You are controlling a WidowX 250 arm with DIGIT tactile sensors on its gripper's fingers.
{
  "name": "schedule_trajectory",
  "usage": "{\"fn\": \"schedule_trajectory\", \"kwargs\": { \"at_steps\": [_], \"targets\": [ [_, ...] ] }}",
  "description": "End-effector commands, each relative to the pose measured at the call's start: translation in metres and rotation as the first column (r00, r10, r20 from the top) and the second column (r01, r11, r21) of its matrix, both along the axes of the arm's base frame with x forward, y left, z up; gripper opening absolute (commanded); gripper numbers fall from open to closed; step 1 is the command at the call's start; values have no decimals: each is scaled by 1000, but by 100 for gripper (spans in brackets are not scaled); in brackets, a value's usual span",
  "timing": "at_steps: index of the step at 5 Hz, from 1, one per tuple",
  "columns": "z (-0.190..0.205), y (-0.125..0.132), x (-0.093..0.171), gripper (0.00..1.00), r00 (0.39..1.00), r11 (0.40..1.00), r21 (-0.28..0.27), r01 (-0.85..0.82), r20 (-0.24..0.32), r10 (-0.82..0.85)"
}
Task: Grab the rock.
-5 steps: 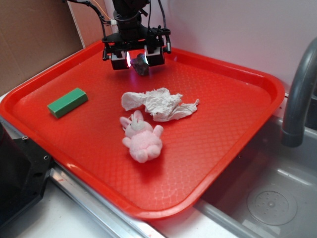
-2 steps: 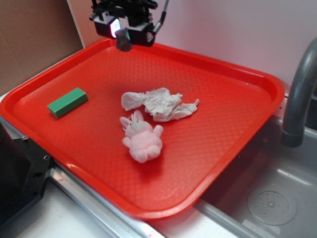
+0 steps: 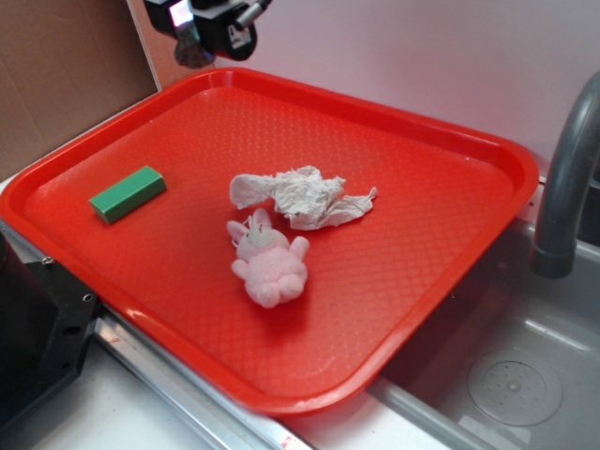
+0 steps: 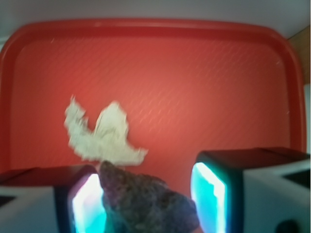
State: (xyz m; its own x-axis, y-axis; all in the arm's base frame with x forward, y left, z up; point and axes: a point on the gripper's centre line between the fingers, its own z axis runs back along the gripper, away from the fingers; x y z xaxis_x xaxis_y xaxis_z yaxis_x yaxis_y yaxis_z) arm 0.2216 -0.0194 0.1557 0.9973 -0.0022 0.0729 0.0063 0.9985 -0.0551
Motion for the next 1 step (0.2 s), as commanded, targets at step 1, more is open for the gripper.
{"fn": "schedule_trajectory", "kwargs": {
  "at_steps": [1],
  "targets": [
    [24,17,-25,0,990,998,-25,-57,125,60]
  ]
}}
